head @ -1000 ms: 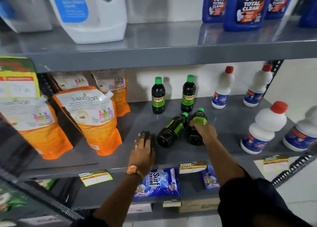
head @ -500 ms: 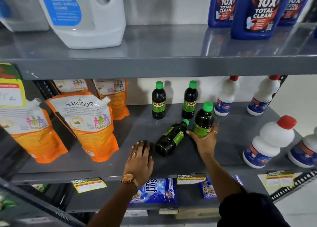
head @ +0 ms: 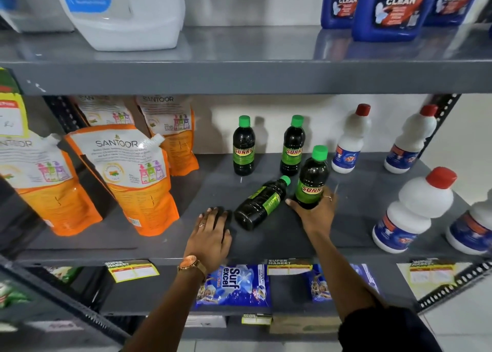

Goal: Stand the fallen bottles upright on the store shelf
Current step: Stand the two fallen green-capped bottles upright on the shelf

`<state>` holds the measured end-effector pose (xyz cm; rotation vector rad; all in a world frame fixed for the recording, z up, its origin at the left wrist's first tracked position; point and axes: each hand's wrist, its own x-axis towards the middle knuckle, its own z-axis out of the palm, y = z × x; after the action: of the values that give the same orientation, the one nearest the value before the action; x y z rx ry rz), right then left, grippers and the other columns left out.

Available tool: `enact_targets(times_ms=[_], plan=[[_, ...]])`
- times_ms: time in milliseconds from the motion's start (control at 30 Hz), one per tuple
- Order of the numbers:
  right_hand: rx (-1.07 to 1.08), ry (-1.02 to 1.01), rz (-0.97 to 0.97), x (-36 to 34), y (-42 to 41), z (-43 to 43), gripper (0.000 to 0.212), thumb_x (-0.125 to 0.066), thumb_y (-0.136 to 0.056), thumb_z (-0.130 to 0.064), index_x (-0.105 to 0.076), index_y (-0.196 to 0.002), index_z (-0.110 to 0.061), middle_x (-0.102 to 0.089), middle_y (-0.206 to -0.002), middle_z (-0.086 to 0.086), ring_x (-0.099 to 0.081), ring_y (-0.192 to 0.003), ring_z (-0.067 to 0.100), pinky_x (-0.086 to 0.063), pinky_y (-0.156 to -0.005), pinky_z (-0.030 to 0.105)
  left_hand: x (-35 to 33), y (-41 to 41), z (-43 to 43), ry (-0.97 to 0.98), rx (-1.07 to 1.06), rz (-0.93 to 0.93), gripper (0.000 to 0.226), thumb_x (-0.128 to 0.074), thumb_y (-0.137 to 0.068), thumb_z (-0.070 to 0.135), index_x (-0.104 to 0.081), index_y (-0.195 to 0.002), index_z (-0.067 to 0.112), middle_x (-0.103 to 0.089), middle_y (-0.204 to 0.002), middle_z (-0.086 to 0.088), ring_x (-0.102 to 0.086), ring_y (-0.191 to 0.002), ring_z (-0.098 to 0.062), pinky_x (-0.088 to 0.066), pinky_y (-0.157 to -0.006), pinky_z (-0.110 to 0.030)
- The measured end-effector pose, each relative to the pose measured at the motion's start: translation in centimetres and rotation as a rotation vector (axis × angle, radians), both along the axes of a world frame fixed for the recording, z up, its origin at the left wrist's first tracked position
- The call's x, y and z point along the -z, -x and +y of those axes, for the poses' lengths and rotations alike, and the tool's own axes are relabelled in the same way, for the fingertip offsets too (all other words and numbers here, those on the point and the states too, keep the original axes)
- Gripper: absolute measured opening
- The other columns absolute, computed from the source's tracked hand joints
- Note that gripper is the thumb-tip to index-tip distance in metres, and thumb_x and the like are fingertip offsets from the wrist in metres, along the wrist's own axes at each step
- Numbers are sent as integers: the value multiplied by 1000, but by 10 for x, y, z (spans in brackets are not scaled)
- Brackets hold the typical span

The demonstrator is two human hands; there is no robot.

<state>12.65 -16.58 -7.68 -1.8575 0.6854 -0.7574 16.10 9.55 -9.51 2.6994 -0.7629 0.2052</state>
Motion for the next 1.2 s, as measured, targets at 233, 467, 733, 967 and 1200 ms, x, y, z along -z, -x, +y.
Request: enact_targets(times_ms=[233, 467, 733, 967, 1200], plan=[[-35, -47, -73, -1, 6, -3, 67, -86, -62, -21, -56, -122, -18, -64, -113, 0, -57, -100, 12, -46, -91, 30, -2, 1, 0, -3, -1, 26, 61, -21, -88, 42, -37, -138, 9, -40, -143, -18, -31, -134, -34, -12, -112, -39], [-37, -26, -32, -1, 5, -3, 67, -88, -59, -26, -57, -118, -18, -66, -112, 2, -61, -104, 18, -48, -92, 33, -7, 4, -1, -7, -11, 41, 69, -16, -84, 47, -34, -140, 10, -34, -146, -16, -25, -136, -33, -11, -111, -38], [-48, 82, 39, 4, 62, 2, 66, -87, -60, -33, -60, -117, -15, -69, -107, 3, -62, -98, 16, -48, -87, 29, -3, 3, 1, -2, -14, 43, 65, -19, -88, 45, -33, -141, 9, -32, -148, -16, -22, -138, -33, -11, -112, -38], [27, 94, 8, 19, 98, 15, 73, -86, -59, -41, -58, -123, -20, -71, -105, -2, -64, -96, 13, -53, -85, 31, -4, 4, 1, 11, -6, 37, 70, -15, -85, 47, -32, -141, 9, -30, -149, -16, -19, -139, -33, -9, -112, -38], [25, 106, 5, 26, 105, 19, 76, -84, -60, -45, -55, -127, -21, -69, -112, -1, -63, -103, 14, -53, -90, 34, -4, 0, 2, 13, 3, 58, 68, -17, -84, 49, -34, -140, 14, -31, -149, -14, -20, -139, -31, -15, -113, -43]])
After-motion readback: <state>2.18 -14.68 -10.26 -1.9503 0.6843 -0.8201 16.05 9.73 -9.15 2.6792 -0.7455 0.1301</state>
